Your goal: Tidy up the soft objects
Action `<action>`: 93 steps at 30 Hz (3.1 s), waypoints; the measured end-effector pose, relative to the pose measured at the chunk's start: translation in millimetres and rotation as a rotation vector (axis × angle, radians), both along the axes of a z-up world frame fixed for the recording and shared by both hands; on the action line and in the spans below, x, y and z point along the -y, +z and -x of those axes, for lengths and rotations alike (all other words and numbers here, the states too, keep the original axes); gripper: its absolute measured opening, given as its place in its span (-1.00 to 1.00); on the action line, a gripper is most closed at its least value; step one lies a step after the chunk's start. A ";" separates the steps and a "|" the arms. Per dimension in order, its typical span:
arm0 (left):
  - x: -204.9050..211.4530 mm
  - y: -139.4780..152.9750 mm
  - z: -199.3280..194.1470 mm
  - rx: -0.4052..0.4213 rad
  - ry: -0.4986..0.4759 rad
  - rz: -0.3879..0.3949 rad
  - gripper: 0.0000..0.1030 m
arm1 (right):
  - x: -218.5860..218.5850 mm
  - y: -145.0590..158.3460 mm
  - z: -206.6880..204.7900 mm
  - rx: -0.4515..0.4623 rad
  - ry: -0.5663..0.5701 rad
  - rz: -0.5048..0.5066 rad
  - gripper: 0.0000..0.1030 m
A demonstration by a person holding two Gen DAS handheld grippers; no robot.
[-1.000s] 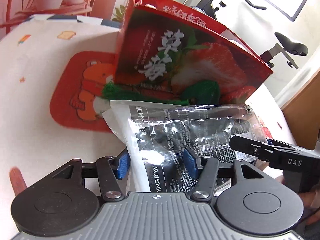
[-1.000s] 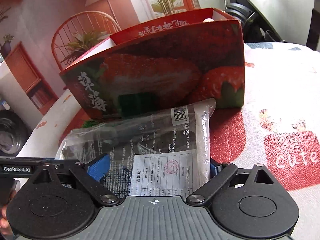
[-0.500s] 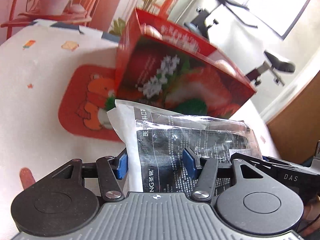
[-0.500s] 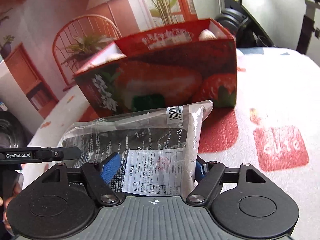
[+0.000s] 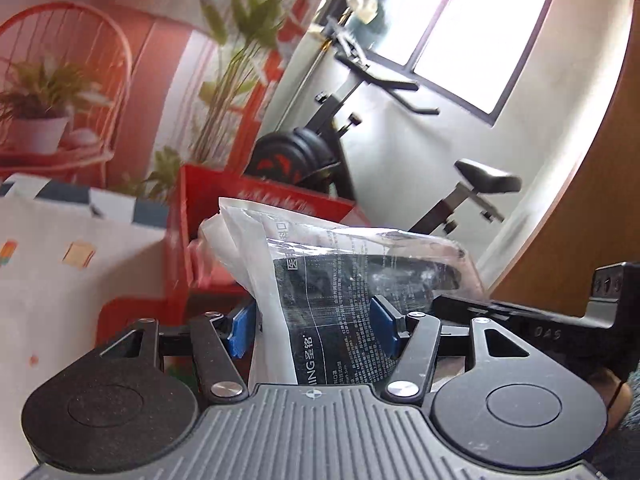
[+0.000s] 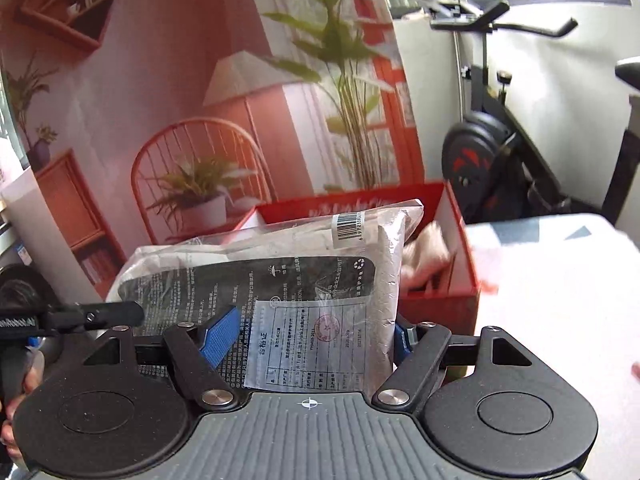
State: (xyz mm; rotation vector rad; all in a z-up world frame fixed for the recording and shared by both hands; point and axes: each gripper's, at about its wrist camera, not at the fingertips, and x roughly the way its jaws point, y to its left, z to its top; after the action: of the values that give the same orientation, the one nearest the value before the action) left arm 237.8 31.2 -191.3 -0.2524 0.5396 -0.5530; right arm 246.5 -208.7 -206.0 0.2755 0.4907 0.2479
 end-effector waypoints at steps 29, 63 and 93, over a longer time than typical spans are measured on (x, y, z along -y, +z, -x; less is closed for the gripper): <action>42.3 -21.8 -138.8 -0.071 0.058 -0.183 0.24 | -5.8 -38.8 -144.3 0.017 0.112 0.346 0.39; 28.7 -40.2 -110.0 -0.146 -0.039 -0.228 0.08 | 36.9 34.5 -82.2 0.151 0.033 0.175 0.78; 27.2 1.2 -88.5 -0.031 0.179 -0.153 -0.17 | 37.9 -24.2 -106.5 -0.103 -0.096 0.081 -0.71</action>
State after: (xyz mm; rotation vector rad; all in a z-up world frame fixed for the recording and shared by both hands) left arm 326.3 3.9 -190.0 -0.1618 0.5801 -0.3329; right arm 353.0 -246.6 -230.3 0.2325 0.5863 0.1207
